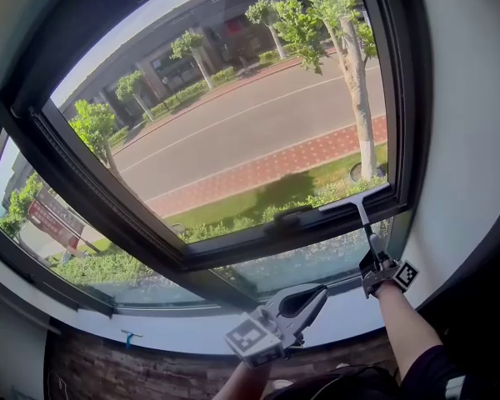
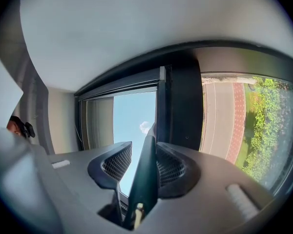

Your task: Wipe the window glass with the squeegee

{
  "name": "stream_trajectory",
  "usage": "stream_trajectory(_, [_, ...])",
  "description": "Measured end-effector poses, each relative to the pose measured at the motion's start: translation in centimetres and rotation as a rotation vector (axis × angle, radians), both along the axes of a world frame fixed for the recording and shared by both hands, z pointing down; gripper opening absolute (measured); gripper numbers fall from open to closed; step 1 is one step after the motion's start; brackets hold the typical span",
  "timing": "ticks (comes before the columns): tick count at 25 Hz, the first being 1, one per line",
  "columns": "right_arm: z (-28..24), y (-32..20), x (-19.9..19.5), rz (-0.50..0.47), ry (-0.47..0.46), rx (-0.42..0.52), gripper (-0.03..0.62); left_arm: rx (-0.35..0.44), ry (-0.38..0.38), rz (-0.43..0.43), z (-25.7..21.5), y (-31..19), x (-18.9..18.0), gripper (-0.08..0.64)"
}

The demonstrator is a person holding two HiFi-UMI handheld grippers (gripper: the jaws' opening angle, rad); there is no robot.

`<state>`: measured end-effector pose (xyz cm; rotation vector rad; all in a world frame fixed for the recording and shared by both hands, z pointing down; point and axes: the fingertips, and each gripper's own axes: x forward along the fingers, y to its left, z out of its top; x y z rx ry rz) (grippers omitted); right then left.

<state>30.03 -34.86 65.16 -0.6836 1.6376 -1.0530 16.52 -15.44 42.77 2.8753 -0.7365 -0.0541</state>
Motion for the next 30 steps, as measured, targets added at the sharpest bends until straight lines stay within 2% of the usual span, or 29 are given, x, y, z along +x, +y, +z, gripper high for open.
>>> stream_trajectory(6, [-0.1,0.1,0.2,-0.003,-0.017,0.002,0.163,0.008,-0.001,-0.004,0.1,0.2,-0.1,0.003])
stream_trajectory(10, [-1.9,0.4,0.2,-0.016,-0.109,0.065,0.166,0.007,0.002,-0.003,0.1,0.1,-0.3,0.003])
stream_trajectory(14, [-5.0,0.5,0.1,-0.016,-0.116,0.145,0.166,0.011,0.011,-0.001,-0.1,-0.1,-0.2,0.003])
stream_trajectory(18, [-9.2,1.0,0.2,-0.02,-0.15,0.222,0.166,0.023,0.025,0.024,-0.2,-0.1,0.4,0.003])
stream_trajectory(23, [-17.0,1.5,-0.8,-0.051,-0.165,0.379,0.166,0.05,0.051,0.038,-0.9,0.0,0.5,0.002])
stream_trajectory(30, [-26.8,1.6,-4.5,-0.065,-0.14,0.511,0.167,0.094,0.103,0.031,-2.4,-0.3,-1.6,0.002])
